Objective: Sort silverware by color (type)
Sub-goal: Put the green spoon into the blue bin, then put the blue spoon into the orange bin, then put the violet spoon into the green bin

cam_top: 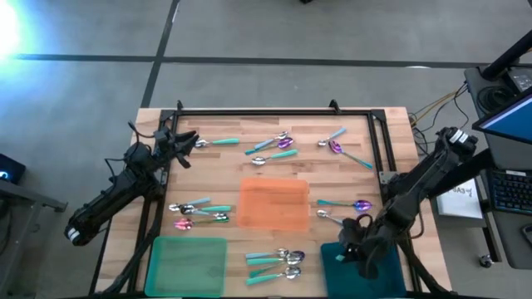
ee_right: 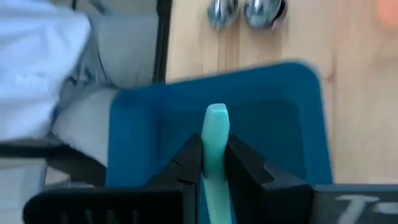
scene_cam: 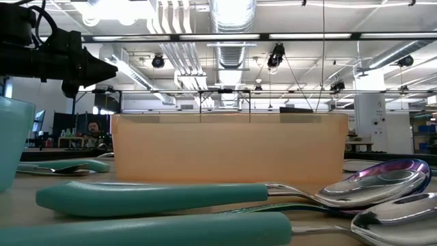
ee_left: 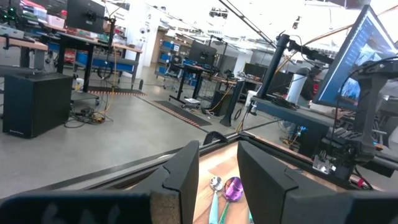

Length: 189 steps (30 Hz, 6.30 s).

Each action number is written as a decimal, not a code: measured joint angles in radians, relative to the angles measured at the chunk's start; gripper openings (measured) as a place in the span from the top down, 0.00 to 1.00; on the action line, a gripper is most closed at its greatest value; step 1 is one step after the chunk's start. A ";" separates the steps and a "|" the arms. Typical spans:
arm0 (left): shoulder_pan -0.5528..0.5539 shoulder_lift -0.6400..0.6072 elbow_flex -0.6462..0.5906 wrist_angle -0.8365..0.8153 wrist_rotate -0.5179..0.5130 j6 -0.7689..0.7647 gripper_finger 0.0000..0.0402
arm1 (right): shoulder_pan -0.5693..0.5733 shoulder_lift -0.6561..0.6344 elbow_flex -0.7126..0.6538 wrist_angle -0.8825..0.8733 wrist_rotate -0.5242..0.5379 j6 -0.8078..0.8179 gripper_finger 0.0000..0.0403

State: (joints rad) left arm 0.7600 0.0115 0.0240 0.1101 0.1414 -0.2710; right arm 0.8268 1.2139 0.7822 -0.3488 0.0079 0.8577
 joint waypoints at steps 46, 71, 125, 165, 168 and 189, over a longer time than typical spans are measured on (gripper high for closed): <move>-0.022 0.294 0.040 0.253 0.254 -0.173 0.76 | -0.184 -0.049 0.004 -0.145 -0.068 0.021 0.80; -0.630 0.797 0.485 -0.783 0.052 -0.212 0.76 | -0.230 -0.054 0.012 -0.169 -0.069 0.014 0.80; -0.945 1.334 0.638 -0.871 -0.495 -0.357 0.94 | -0.230 -0.054 0.013 -0.171 -0.056 0.014 0.80; -0.947 1.645 1.032 -0.286 -0.436 0.079 0.92 | -0.229 -0.053 0.010 -0.232 0.048 -0.047 0.80; -0.947 1.663 1.056 -0.300 -0.408 0.093 0.92 | -0.229 -0.053 0.009 -0.238 0.048 -0.047 0.80; -0.892 1.668 1.141 -0.380 -0.500 0.206 0.69 | -0.230 -0.053 0.009 -0.246 0.048 -0.047 0.80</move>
State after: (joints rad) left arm -0.1320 1.6797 1.1645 -0.2699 -0.3585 -0.0655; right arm 0.5968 1.1614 0.7914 -0.5949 0.0563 0.8108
